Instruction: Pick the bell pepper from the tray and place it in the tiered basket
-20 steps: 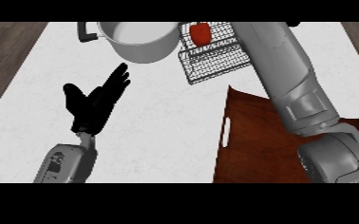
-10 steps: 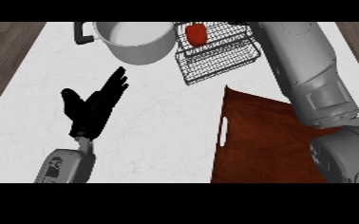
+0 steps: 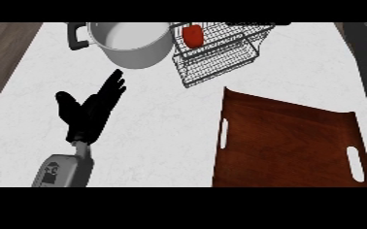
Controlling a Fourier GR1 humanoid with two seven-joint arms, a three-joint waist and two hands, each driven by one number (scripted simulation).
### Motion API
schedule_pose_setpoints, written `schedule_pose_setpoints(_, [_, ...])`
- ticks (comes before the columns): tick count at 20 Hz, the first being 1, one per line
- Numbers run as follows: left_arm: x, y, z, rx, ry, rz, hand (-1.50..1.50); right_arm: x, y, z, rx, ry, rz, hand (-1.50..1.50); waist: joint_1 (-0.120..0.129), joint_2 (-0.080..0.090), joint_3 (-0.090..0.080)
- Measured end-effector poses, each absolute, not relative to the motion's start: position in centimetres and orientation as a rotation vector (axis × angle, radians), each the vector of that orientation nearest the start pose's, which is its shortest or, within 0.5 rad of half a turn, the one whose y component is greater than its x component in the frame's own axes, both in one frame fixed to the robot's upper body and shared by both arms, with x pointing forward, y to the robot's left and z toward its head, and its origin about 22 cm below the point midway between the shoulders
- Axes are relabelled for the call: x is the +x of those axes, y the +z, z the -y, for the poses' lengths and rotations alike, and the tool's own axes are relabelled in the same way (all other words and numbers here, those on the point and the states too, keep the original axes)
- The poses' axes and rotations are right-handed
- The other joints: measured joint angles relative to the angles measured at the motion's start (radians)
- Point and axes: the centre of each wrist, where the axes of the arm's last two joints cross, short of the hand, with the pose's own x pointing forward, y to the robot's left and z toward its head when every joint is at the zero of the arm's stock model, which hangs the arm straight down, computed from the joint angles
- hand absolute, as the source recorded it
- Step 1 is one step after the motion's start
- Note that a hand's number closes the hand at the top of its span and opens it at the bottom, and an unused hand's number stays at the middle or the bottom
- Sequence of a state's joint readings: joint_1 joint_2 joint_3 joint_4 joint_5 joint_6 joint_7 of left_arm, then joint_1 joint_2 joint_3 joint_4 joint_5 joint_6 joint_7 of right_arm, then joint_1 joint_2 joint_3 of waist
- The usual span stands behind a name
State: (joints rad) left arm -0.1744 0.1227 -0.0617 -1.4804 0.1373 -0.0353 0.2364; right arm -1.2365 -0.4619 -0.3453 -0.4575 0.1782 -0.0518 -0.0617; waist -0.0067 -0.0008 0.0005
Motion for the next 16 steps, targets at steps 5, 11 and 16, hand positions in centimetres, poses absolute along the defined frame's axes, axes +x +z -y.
schedule_pose_setpoints(5, [28.0, 2.4, -23.0, -0.098, -0.138, 1.391, 0.0, 43.9, 23.8, 37.7, -0.373, 0.208, 1.746, -1.5, -0.004, -0.001, 0.0])
schedule_pose_setpoints(11, [28.4, 2.4, -22.7, -0.102, -0.139, 1.393, 0.0, 38.8, 24.4, 46.8, -0.348, 0.254, 1.732, -1.5, 0.0, 0.001, 0.0])
schedule_pose_setpoints(16, [28.3, 2.5, -22.6, -0.119, -0.148, 1.395, 0.0, 34.6, 24.8, 52.3, -0.358, 0.253, 1.737, -1.5, 0.013, 0.006, 0.001])
